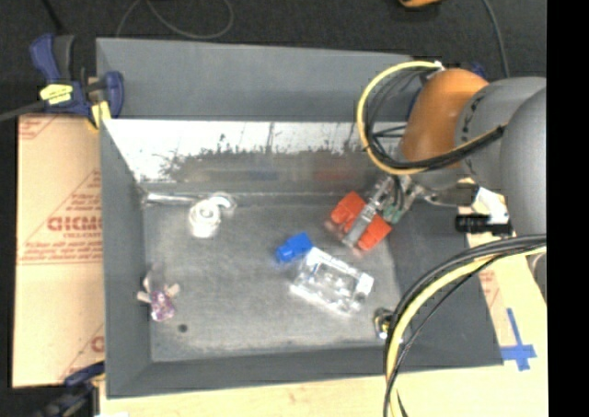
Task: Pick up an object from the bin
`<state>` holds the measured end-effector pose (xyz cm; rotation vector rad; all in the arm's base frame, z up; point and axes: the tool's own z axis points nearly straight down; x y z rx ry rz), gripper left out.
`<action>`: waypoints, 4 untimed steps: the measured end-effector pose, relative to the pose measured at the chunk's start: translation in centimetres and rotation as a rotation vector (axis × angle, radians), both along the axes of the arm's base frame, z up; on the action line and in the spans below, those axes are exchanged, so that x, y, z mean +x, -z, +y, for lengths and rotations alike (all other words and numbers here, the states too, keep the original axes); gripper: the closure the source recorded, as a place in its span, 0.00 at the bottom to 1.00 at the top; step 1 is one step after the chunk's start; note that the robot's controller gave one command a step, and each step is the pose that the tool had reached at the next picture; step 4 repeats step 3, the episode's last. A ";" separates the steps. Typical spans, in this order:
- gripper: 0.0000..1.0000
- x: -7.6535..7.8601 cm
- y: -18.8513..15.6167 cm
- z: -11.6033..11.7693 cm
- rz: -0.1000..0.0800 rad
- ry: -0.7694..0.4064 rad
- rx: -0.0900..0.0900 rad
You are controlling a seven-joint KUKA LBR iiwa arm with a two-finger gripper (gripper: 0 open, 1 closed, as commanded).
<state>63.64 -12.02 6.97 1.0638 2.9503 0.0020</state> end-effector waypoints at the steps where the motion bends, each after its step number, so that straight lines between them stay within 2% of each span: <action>1: 0.00 0.1 -0.1 -0.2 -0.002 -0.003 -0.004; 2: 1.00 -0.1 0.1 0.0 0.003 -0.007 0.000; 3: 1.00 0.2 -8.9 -0.2 -0.005 -0.012 -0.001; 4: 1.00 0.2 -8.9 -0.2 -0.005 -0.012 -0.001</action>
Offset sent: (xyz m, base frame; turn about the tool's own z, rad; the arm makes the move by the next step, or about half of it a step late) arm 0.0000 0.0000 0.0000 0.0000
